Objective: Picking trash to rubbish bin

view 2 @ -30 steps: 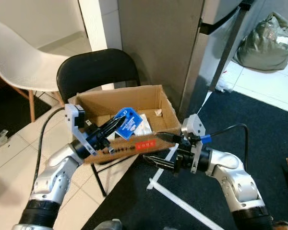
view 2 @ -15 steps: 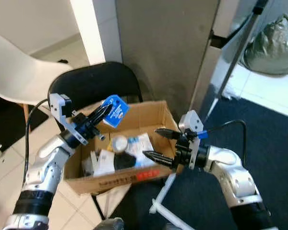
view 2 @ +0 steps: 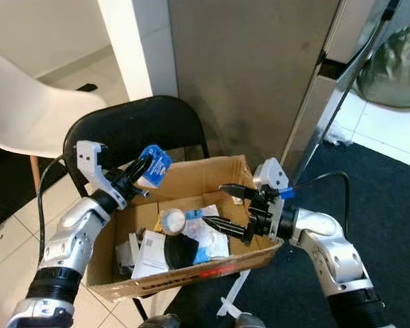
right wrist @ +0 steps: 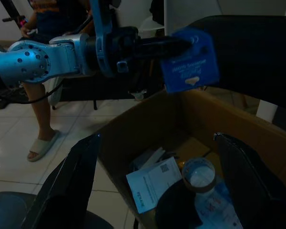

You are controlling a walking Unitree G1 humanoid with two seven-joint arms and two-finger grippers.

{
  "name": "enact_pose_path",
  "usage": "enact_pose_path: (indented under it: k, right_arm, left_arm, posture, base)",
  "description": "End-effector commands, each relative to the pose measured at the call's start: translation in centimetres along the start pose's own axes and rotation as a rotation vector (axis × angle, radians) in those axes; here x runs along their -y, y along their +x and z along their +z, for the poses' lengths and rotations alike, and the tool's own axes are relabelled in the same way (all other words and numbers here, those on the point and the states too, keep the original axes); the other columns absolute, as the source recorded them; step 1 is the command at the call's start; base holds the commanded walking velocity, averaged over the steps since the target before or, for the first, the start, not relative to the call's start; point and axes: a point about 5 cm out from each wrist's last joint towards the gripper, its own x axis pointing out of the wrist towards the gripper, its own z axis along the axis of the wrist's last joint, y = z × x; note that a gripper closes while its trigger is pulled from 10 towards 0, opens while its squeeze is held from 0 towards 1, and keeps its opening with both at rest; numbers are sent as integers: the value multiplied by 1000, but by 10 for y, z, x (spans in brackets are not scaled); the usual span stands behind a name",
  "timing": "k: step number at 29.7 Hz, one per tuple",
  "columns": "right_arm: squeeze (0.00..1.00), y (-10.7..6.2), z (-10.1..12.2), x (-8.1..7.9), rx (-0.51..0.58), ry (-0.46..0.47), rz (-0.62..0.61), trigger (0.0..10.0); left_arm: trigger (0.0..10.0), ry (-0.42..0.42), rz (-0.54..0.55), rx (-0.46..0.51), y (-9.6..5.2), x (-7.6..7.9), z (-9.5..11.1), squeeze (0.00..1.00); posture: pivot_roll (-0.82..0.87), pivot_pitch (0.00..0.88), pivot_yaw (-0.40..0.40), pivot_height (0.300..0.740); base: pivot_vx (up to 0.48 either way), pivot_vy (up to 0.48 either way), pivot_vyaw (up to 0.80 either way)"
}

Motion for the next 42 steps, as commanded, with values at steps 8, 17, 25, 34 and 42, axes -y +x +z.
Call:
enact_pose_path:
  k: [8,17,25,34,42]
  right_arm:
    - [0,0,-2,-2,-33,0,10,10000]
    - [0,0,-2,-1,-37,-1,7,10000]
    - [0,0,-2,0,-38,-4,3,10000]
    - [0,0,-2,2,-39,-8,-5,10000]
    - [0,1,-1,3,-30,-13,-19,10000]
  left_arm:
    - [10000,-91,-3,-21,1,2,-8,1000]
    - [10000,-87,31,3,3,-1,-3,1000]
    - [10000,-65,-23,46,8,7,12,0]
    - [10000,-52,-114,62,15,26,17,0]
    - [10000,-53,-197,72,19,45,15,0]
  posture:
    - [18,0,0,740]
    - [17,0,-2,740]
    - [14,0,-4,740]
    - [6,0,-1,740]
    - [4,0,-1,740]
  base:
    - [0,0,0]
    - [0,0,0]
    - [0,0,0]
    - [-158,0,0]
    - [-349,0,0]
